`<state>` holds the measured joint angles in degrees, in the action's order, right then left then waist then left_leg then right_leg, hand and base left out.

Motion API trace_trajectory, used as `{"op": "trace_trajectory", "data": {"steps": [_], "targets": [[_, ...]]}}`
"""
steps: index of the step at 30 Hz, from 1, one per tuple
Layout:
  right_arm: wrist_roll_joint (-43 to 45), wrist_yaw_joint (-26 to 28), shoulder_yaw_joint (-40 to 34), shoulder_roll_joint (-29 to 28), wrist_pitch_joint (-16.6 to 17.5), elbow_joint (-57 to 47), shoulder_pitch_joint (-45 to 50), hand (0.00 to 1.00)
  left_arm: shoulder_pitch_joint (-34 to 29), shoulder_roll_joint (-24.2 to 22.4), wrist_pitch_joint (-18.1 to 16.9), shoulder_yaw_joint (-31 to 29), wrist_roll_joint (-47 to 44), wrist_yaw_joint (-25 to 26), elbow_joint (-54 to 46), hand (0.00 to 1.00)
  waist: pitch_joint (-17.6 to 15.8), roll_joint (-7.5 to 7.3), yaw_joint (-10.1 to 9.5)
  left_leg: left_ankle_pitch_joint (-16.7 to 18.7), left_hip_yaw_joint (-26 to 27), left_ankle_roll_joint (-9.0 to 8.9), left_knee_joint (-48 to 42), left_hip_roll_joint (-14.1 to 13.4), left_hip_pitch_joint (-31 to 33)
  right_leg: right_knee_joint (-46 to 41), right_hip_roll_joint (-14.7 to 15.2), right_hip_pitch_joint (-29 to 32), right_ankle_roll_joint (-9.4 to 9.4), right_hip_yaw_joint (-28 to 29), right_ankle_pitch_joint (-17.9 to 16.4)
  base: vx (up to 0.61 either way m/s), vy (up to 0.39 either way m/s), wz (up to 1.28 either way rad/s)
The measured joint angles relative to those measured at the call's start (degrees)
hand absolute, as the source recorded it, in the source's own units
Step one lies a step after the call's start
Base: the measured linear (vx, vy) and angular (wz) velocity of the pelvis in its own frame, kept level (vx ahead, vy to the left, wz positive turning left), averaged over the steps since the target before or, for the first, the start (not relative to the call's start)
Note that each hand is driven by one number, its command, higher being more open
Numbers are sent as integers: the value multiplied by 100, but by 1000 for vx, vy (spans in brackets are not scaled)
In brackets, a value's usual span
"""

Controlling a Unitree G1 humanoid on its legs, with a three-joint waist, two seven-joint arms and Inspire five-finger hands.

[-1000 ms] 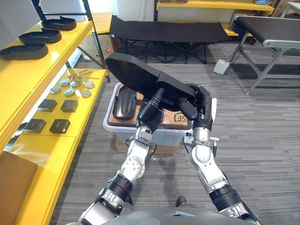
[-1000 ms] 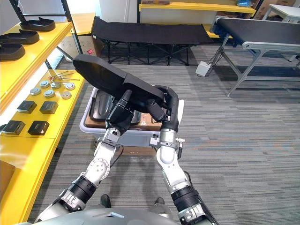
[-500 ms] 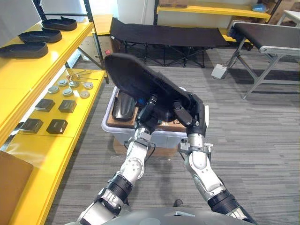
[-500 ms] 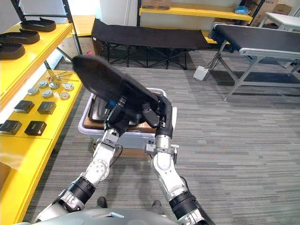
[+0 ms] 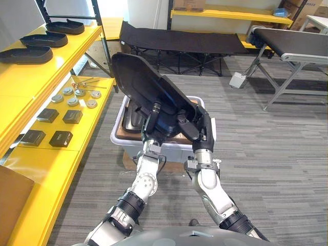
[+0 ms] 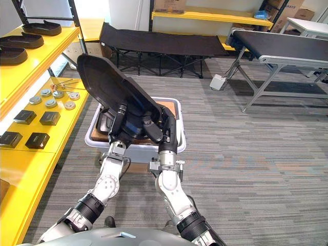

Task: Walk over and take three plastic housings, then place them on the shelf

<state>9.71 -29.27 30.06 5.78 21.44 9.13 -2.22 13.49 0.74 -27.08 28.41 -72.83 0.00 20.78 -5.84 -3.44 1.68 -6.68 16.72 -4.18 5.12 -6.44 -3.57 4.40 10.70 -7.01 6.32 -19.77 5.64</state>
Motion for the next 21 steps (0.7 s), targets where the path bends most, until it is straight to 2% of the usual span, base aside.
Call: {"op": "trace_trajectory", "data": {"steps": [3,4,5,7,10,13,15,18,21], "targets": [[1,122,64,-1,-196,147,167,100,-1,-7,-12,-12,1034,514,-101,0,0,0,-13,1,-6,2,0,0,0,0,0,-3,-2,-7,-3,0,0,0],[5,119,83,4,-264,148,229,100,-6,-10,-11,-44,1584,846,-146,0,0,0,-12,1,-7,3,0,0,1,0,-1,-2,-3,-7,-3,0,0,0],[8,113,77,1,-270,148,239,100,-13,-11,-8,-53,1701,923,-158,0,0,0,-10,1,-6,3,0,-1,1,0,-1,-2,-3,-7,-3,0,0,0],[8,110,20,1,-321,147,273,100,-134,-21,64,-186,2739,1540,-362,0,0,0,11,15,-6,-12,0,-9,-2,0,-8,0,-5,2,-6,0,0,0],[87,210,-111,5,-313,134,351,100,-344,-18,225,-517,3572,1973,-628,0,4,8,15,18,4,-18,0,-8,-6,-25,-60,12,-55,2,-47,0,0,0],[728,804,-406,14,-289,132,560,100,-660,-3,236,-1157,4431,2605,-959,0,10,29,9,22,0,-33,0,-22,-1,-38,-96,27,-85,-1,-72,0,0,0],[1133,1271,-768,99,-217,132,874,100,-933,38,228,-1701,5054,3105,-1251,0,35,95,-2,33,1,-44,0,-14,15,-41,-91,46,-95,-2,-83,0,0,0],[1617,1941,-1414,126,-185,137,1275,100,-1224,199,220,-2353,5512,3375,-1621,0,43,134,-11,46,0,-60,0,-14,20,-42,-91,50,-101,-8,-100,0,0,0],[1879,2456,-2038,149,-190,172,1562,100,-1480,414,216,-2566,5832,3419,-1951,0,51,160,-11,59,2,-64,0,-8,23,-42,-86,52,-106,-11,-109,0,0,0]]}}
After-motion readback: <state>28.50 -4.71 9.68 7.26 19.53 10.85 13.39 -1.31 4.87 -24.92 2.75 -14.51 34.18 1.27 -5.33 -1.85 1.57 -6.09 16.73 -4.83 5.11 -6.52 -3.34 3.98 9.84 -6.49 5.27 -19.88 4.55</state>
